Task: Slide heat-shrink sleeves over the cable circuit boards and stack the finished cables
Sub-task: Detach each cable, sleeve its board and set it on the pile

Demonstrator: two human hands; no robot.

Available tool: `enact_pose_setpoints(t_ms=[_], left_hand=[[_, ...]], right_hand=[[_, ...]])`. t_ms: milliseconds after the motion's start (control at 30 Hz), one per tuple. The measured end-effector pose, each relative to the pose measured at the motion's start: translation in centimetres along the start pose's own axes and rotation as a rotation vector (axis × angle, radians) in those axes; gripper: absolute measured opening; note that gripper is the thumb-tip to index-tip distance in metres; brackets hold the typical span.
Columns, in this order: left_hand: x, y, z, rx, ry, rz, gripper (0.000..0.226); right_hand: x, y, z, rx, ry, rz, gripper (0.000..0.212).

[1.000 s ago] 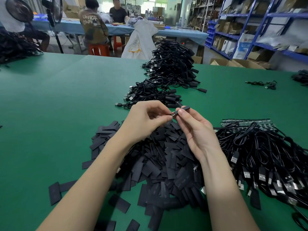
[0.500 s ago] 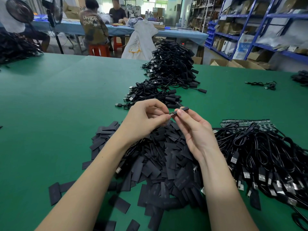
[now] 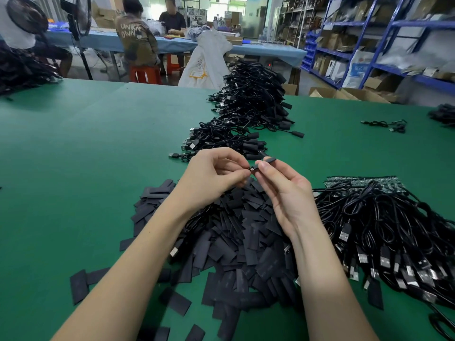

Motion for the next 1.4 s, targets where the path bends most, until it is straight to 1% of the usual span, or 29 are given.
enact_pose_setpoints(t_ms=[67,200,333,433,500,567,667,767,867,1233,1300,1400], left_hand=[[-0.1,0.0,0.0,-0.009,-0.001,-0.005,0.008],[-0.1,0.1,-0.1,0.023,0.013,-0.008,0.007],[-0.1,0.1,-0.1,0.033,0.021,-0.017,0.007],[-0.2,0.0,-0.1,0.017,0.023,-0.021,0.007],[-0.2,-0.1,-0.1,0.012,0.020,-0.019,0.007],[-0.2,0.0,0.0,-0.004,0.013,-0.018,0.007],[-0.1,0.1,0.1,-0.045,-0.006,-0.006,0.008],[0.0,0.2,0.3,-0.066,-0.019,-0.006,0.009],[0.0,0.3,0.4,-0.065,-0.016,-0.028,0.008],[0.2,0.3,0.6,-0.014,-0.050,-0.069,0.006],[0.1,0.3,0.4,0.025,-0.049,-0.083,0.007],[0.1,0.3,0.3,0.114,-0.080,-0.091,0.015]], right_hand=[[0.0,0.1,-0.1,0.000,-0.001,0.004,0.019],[0.1,0.0,0.0,-0.007,-0.014,0.010,0.035],[0.0,0.0,0.1,-0.019,-0.007,0.028,0.041],[-0.1,0.2,-0.1,-0.034,0.007,0.033,0.056],[-0.2,0.3,-0.1,-0.045,0.011,0.028,0.060],[-0.3,0.4,0.0,-0.057,0.007,0.028,0.056],[-0.4,0.5,0.2,-0.068,-0.024,0.014,0.041],[-0.4,0.6,0.3,-0.099,-0.084,0.005,0.039],[-0.5,0.8,0.3,-0.116,-0.104,-0.001,0.032],[-0.3,1.0,-0.4,-0.117,-0.093,-0.016,0.030],[-0.3,1.0,-0.6,-0.060,-0.073,-0.049,0.029],[-0.2,1.2,-1.3,0.100,0.007,-0.127,0.032]])
Point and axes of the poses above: each hand's wrist, its own x-axis towards the middle knuckle, its own y-axis out of the palm, z = x × y, the point moved 4 cm from there along x, towards the middle knuckle, and after that the axes turned 2 degrees about y, right-handed, at the moved point
